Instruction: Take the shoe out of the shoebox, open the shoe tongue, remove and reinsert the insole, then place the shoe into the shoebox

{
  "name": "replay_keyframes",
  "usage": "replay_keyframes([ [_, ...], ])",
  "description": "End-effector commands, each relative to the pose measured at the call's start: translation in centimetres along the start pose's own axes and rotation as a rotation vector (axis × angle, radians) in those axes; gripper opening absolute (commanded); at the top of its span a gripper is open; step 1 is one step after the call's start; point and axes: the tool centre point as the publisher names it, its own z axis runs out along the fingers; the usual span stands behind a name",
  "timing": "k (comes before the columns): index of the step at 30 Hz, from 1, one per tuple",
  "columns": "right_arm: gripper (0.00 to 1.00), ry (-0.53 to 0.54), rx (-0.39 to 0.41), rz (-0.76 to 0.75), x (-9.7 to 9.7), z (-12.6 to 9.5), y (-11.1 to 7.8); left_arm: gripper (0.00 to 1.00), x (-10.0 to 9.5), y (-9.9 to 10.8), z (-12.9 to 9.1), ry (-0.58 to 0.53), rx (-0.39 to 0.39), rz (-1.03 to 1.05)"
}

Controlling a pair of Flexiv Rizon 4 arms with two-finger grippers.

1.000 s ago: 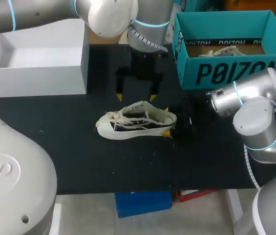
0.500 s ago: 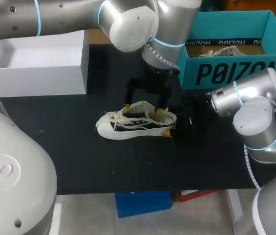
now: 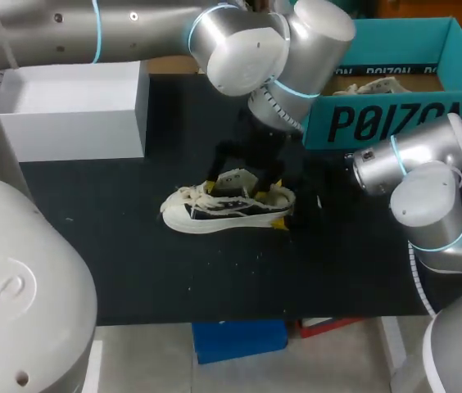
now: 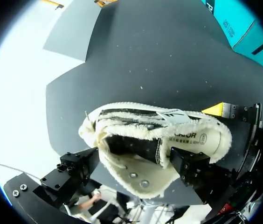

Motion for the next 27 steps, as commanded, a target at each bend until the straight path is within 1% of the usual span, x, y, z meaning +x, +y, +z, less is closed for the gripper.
replay_keyframes([
  [1,0.00,-0.002,0.002,0.001,0.01,0.25,0.01,1.00,0.52,-0.44,0.29,-0.050,-0.006,0.008],
  [3,0.00,-0.002,0.002,0.001,0.01,0.25,0.01,0.99,0.46,-0.54,0.35,-0.055,-0.009,0.015],
  [4,0.00,-0.002,0.002,0.001,0.01,0.25,0.01,0.87,0.44,-0.57,0.35,-0.061,-0.009,0.019],
  [5,0.00,-0.002,0.002,0.001,0.01,0.25,0.01,0.70,0.44,-0.59,0.36,-0.063,-0.009,0.019],
  [6,0.00,-0.002,0.002,0.001,0.01,0.25,0.01,0.60,0.44,-0.60,0.36,-0.063,-0.009,0.020],
  [7,0.00,-0.002,0.002,0.001,0.01,0.25,0.01,0.55,0.43,-0.61,0.36,-0.065,-0.009,0.022],
  [8,0.00,-0.002,0.002,0.001,0.01,0.25,0.01,0.50,0.43,-0.62,0.35,-0.066,-0.009,0.023],
  [9,0.00,-0.002,0.002,0.001,0.01,0.25,0.01,0.48,0.42,-0.65,0.34,-0.066,-0.009,0.023],
  [10,0.00,-0.002,0.002,0.001,0.01,0.25,0.01,0.41,0.41,-0.68,0.32,-0.066,-0.010,0.024],
  [11,0.00,-0.002,0.002,0.001,0.01,0.25,0.01,0.38,0.39,-0.72,0.31,-0.067,-0.010,0.024],
  [13,0.00,-0.002,0.002,0.001,0.01,0.25,0.01,0.39,0.37,-0.76,0.27,-0.072,-0.001,0.030],
  [14,0.00,-0.002,0.002,0.001,0.01,0.25,0.01,0.37,0.36,-0.77,0.25,-0.077,0.002,0.030],
  [15,0.00,-0.002,0.002,0.001,0.01,0.25,0.01,0.29,0.38,-0.77,0.23,-0.078,0.003,0.031],
  [16,0.00,-0.002,0.002,0.001,0.01,0.25,0.01,0.12,0.43,-0.79,0.21,-0.080,0.004,0.035],
  [17,0.00,-0.002,0.002,0.001,0.01,0.25,0.01,0.03,0.47,-0.79,0.20,-0.081,0.005,0.035],
  [18,0.00,-0.002,0.002,0.001,0.01,0.25,0.01,0.00,0.50,-0.79,0.19,-0.083,0.006,0.036],
  [24,0.00,-0.002,0.002,0.001,0.01,0.25,0.01,0.00,0.68,-0.70,0.13,-0.089,0.016,0.044],
  [27,0.00,-0.002,0.002,0.001,0.01,0.25,0.01,0.00,0.51,-0.59,-0.38,-0.075,0.029,0.043],
])
